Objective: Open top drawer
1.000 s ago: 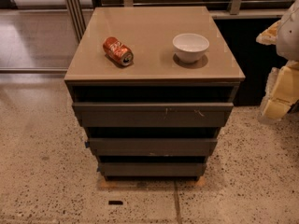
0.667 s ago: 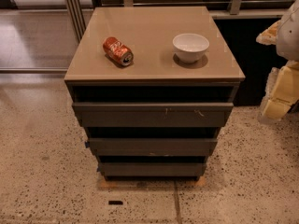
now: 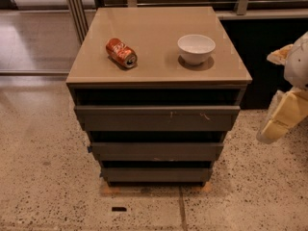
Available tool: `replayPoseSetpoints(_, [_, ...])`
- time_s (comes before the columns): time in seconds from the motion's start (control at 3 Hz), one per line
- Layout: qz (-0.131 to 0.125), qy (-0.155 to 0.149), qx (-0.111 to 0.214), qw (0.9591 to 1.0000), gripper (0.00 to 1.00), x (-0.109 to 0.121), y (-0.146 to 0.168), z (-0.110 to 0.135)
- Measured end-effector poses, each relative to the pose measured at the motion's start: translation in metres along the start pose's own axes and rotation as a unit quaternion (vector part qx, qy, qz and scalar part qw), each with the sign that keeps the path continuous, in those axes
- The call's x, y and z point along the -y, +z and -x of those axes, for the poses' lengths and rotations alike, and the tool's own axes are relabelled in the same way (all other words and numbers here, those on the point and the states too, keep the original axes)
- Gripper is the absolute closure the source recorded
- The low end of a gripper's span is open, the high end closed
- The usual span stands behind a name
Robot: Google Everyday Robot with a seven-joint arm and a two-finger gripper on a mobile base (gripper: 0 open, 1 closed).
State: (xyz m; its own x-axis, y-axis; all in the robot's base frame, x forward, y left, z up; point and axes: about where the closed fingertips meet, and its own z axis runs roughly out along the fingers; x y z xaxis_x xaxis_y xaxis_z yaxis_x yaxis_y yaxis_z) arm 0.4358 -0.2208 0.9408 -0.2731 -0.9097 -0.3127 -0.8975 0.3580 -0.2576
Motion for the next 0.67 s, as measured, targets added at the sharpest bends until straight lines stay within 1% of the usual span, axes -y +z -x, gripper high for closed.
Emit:
replayPoseSetpoints(0.33, [0.015,0.072,0.055,0.9957,0.0,-0.007,0.06,-0.018])
replayPoseSetpoints(0.67, [0.012,0.118,0.107,0.9872,0.19,0.028,0.13,-0.009])
